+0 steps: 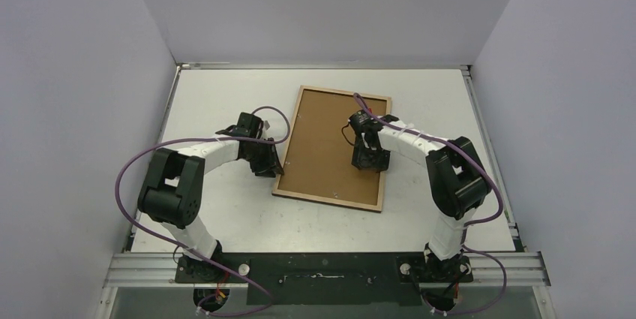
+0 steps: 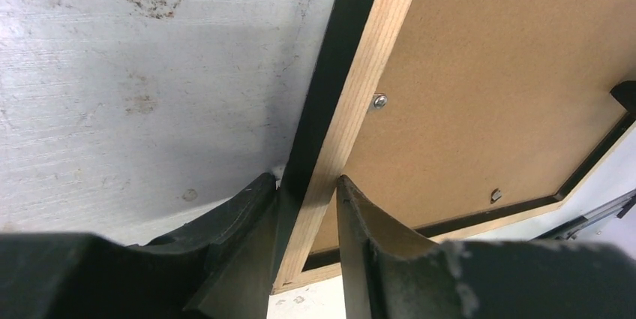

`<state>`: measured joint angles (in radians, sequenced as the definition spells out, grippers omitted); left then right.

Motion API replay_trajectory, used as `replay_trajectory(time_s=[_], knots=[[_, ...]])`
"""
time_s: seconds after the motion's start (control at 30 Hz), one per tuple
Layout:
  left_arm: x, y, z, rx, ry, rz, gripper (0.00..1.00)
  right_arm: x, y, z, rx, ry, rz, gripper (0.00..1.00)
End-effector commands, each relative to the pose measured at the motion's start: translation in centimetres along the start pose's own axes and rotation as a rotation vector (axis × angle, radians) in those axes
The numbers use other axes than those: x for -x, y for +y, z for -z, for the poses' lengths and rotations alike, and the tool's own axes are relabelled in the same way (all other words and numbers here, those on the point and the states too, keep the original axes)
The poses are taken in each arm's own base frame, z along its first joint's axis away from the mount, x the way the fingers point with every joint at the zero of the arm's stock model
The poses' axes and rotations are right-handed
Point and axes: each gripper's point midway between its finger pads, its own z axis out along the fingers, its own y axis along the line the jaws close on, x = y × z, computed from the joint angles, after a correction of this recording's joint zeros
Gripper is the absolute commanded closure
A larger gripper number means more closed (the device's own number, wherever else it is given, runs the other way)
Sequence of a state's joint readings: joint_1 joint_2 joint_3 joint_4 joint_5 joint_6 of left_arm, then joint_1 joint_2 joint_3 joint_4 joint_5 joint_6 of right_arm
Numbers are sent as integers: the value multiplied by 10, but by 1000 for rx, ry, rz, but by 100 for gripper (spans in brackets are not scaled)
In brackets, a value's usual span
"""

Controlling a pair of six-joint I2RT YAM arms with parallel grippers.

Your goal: Put the photo into the frame

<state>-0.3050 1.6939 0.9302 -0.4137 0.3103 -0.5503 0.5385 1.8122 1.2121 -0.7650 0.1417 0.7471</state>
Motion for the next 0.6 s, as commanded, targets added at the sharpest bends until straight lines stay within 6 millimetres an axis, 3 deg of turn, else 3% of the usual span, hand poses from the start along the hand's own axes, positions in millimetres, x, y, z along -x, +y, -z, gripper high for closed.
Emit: replay_trajectory(time_s=[0.0,0.27,0.57], knots=[[-2,11,-9,44,-1,13,70,6,0,-3,-19,-44,-13,44],[-9,16,-15,60,29,31,81,32,16,12,73,-163,-71,44],[-13,12,-21,37,54,97,83,16,9,-7,54,-126,-88,43]])
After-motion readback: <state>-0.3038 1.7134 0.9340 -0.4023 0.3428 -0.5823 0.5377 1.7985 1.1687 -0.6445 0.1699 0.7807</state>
